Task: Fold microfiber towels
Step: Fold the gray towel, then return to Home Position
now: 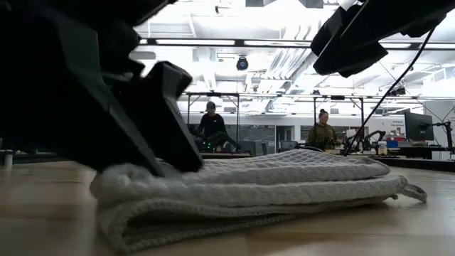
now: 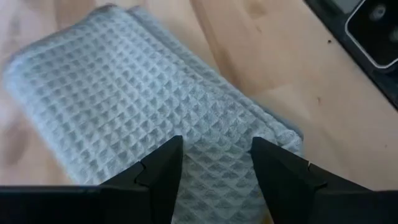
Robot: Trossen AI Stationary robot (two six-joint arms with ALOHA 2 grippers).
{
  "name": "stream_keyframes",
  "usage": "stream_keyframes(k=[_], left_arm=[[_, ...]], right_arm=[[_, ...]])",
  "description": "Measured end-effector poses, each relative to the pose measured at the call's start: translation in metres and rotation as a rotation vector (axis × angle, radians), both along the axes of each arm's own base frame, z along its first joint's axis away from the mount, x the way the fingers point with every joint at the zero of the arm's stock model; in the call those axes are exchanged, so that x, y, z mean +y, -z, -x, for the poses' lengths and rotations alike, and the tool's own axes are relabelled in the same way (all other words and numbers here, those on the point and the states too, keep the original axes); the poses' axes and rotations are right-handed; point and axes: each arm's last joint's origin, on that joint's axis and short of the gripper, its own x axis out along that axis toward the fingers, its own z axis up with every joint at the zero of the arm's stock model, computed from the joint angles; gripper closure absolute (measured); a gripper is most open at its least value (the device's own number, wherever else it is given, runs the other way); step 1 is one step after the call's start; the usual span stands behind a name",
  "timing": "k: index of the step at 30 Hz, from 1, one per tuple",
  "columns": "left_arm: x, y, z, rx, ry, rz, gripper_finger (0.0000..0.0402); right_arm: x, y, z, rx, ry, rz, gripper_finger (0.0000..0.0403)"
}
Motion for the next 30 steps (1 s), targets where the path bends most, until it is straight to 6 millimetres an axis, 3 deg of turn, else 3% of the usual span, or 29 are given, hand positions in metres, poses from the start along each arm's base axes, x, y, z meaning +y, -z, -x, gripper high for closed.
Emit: stream_keyframes(k=[9, 19, 25, 30], left_arm=[[-0.004, 0.002, -0.004, -0.054, 0.037, -0.01, 0.021], [0.004, -0.052, 0.002, -0.225, 0.04, -0.108, 0.021], [0.018, -0.072, 0.013, -0.219, -0.11, -0.242, 0.021], [0.026, -0.091, 0.02, -0.27, -0.221, -0.286, 0.021]], right_arm=[[0.0, 0.0, 0.0, -0.004, 0.002, -0.007, 0.0241], [0.0, -0.001, -0.001, -0.024, 0.0, 0.016, 0.0241], [-0.006, -0.004, -0.006, -0.086, 0.067, 0.088, 0.0241], [-0.018, -0.011, -0.014, -0.13, 0.224, -0.022, 0.0241]])
